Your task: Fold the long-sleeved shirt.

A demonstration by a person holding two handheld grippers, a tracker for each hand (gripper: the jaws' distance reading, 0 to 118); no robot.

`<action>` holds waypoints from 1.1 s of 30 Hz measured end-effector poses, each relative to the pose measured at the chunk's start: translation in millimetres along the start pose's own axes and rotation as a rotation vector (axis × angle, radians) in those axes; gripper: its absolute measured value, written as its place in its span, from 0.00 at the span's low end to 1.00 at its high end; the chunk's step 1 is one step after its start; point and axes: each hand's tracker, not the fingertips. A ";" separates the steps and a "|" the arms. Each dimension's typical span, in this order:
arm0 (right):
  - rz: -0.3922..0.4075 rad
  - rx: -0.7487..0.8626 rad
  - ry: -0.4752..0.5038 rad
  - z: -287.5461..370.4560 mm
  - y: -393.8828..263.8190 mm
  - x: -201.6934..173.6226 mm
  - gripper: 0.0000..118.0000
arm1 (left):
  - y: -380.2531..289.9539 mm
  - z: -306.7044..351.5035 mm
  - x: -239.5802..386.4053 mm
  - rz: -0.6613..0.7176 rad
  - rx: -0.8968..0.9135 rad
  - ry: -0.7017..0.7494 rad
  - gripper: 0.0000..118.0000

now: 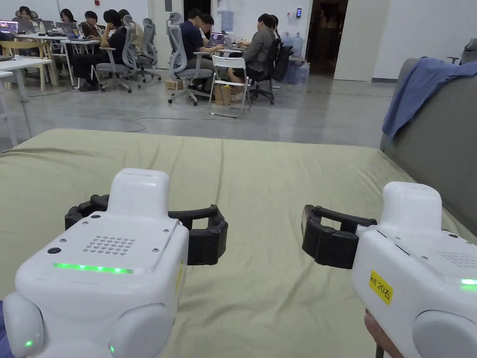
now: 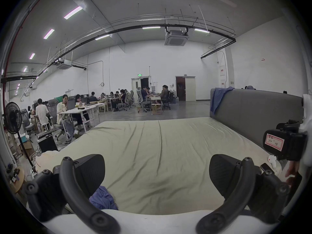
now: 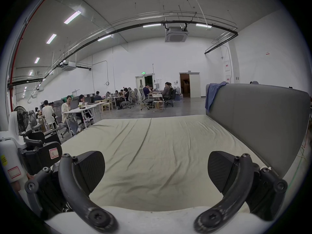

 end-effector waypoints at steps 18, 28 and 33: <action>0.006 0.026 0.006 0.8 -0.7 -6.3 1.00 | 1.4 -0.4 -1.5 0.037 0.007 -0.033 1.00; 0.024 0.042 -0.002 2.5 0.2 -9.2 1.00 | 0.5 2.7 3.6 -0.011 0.026 -0.023 1.00; 0.007 0.029 0.013 1.6 0.7 -7.5 1.00 | 2.1 2.6 4.0 0.005 0.006 -0.047 1.00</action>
